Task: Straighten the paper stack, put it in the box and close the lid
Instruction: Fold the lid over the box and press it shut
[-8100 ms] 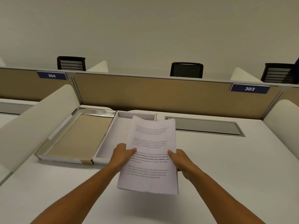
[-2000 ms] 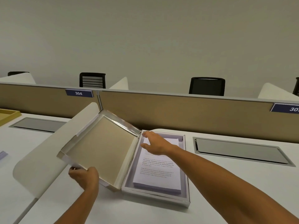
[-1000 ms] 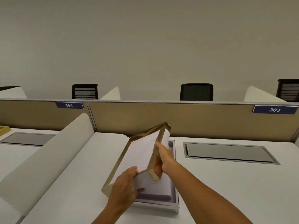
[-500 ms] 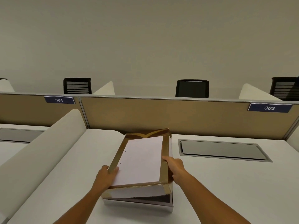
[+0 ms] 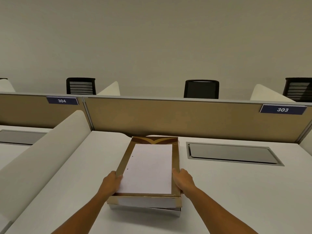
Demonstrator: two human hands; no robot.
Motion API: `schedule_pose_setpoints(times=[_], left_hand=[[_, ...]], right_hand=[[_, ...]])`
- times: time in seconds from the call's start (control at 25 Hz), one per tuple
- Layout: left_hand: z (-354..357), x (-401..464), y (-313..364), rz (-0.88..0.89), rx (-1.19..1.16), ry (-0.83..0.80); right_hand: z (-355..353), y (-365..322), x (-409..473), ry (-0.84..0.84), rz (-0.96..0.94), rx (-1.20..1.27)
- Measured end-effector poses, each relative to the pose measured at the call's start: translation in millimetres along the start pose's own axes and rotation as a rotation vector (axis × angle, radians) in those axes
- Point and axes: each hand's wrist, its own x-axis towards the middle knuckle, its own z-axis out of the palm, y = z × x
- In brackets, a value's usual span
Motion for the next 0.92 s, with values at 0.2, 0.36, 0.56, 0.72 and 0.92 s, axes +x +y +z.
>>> schedule_pose_setpoints(times=[0.2, 0.36, 0.56, 0.72, 0.92], left_hand=[[0.8, -2.8, 1.3, 0.005, 0.048, -0.029], [-6.3, 5.7, 4.8, -0.026, 0.151, -0.092], [-8.9, 22.5, 24.0, 0.102, 0.162, 0.02], [0.5, 39.8, 40.6, 0.316, 0.222, 0.011], [23.1, 60.1, 39.2, 0.473, 0.502, -0.016]], right_hand=[[3.9, 6.0, 1.3, 0.014, 0.031, -0.092], [9.6, 9.0, 10.3, 0.002, 0.048, -0.142], [10.4, -3.3, 28.0, 0.106, -0.08, -0.252], [16.6, -14.6, 44.5, 0.107, -0.362, -0.449], [30.7, -15.9, 67.0, 0.061, -0.469, -0.716]])
